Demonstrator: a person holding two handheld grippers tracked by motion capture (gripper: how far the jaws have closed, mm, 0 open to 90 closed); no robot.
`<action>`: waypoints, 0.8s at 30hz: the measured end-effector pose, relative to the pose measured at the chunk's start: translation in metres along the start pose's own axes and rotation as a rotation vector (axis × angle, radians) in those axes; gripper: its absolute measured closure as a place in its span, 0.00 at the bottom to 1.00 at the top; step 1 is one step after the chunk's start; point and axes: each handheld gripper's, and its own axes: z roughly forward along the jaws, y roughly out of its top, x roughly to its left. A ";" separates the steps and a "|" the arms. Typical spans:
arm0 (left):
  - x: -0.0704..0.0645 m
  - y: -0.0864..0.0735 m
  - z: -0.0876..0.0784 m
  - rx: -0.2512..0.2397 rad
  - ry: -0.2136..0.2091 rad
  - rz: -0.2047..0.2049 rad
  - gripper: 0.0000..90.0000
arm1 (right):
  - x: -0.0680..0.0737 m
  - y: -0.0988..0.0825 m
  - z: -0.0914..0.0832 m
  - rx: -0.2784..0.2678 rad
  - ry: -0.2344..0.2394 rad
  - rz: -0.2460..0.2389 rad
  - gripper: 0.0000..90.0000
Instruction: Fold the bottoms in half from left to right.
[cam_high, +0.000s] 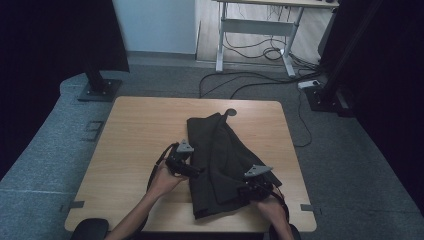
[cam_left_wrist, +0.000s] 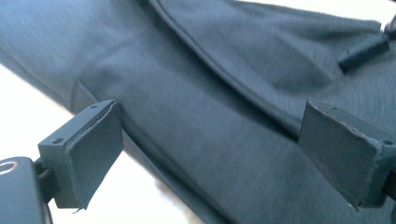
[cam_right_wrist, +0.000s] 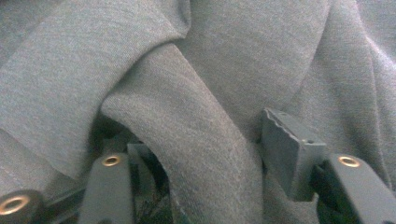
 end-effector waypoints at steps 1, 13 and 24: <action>-0.004 -0.008 0.003 0.021 0.001 0.010 0.07 | 0.001 0.000 0.000 0.004 0.004 0.001 0.41; -0.006 -0.035 0.022 0.076 0.023 0.026 0.08 | 0.001 -0.004 -0.014 0.019 -0.018 -0.020 0.32; 0.002 -0.041 0.026 0.067 -0.026 -0.030 0.06 | 0.001 -0.013 -0.046 0.014 0.003 -0.035 0.32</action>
